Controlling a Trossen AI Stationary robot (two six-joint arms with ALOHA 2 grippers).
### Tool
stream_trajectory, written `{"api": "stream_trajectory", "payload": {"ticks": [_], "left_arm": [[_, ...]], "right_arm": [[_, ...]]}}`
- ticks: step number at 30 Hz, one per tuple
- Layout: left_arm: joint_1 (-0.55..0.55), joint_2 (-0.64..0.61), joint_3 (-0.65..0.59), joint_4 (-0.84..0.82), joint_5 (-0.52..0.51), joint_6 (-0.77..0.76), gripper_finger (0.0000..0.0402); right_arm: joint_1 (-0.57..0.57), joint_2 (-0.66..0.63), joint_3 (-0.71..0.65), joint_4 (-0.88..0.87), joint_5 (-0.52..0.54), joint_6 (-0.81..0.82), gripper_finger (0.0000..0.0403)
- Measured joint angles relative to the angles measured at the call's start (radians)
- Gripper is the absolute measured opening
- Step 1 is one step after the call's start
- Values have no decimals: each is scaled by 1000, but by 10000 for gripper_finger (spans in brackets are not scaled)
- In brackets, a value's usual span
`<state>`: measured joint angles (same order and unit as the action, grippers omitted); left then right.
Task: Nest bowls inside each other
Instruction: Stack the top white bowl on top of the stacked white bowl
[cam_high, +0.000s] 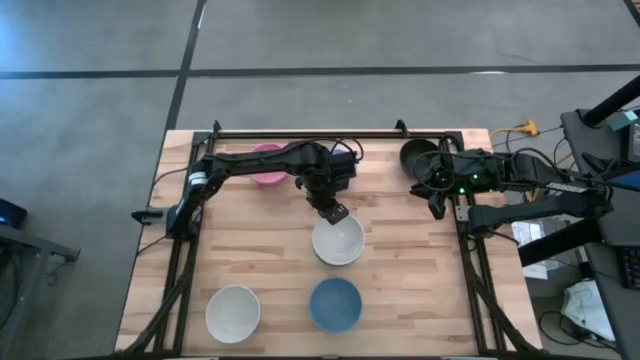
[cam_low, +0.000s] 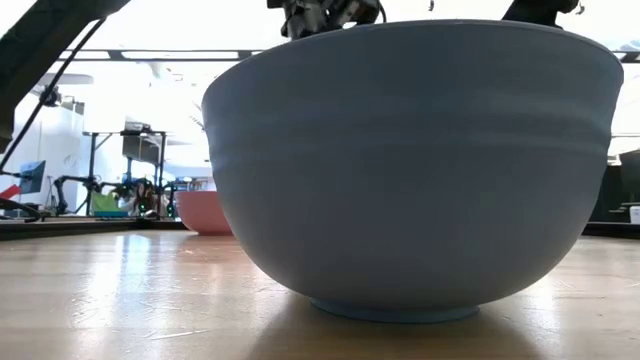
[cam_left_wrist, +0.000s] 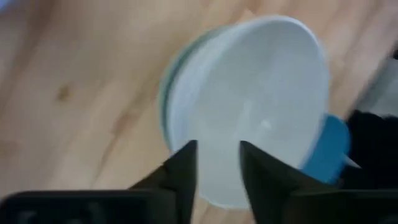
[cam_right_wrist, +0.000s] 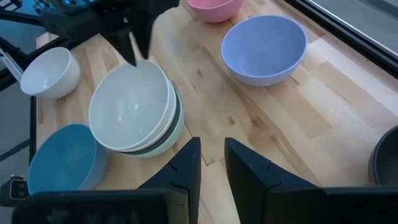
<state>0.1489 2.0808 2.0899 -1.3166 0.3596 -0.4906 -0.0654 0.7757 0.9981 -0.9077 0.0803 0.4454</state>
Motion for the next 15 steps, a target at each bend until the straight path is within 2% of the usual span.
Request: {"api": "stream_trajectory", "payload": {"ticks": [3, 4, 15], "left_arm": [[0, -2, -15, 0, 22, 23, 25], [0, -2, -22, 1, 22, 27, 13], [7, -2, -102, 62, 15, 30, 1]], "right_arm": [[0, 0, 0, 0, 0, 0, 68], [0, 0, 0, 0, 0, 0, 68], [0, 0, 0, 0, 0, 0, 68]]}}
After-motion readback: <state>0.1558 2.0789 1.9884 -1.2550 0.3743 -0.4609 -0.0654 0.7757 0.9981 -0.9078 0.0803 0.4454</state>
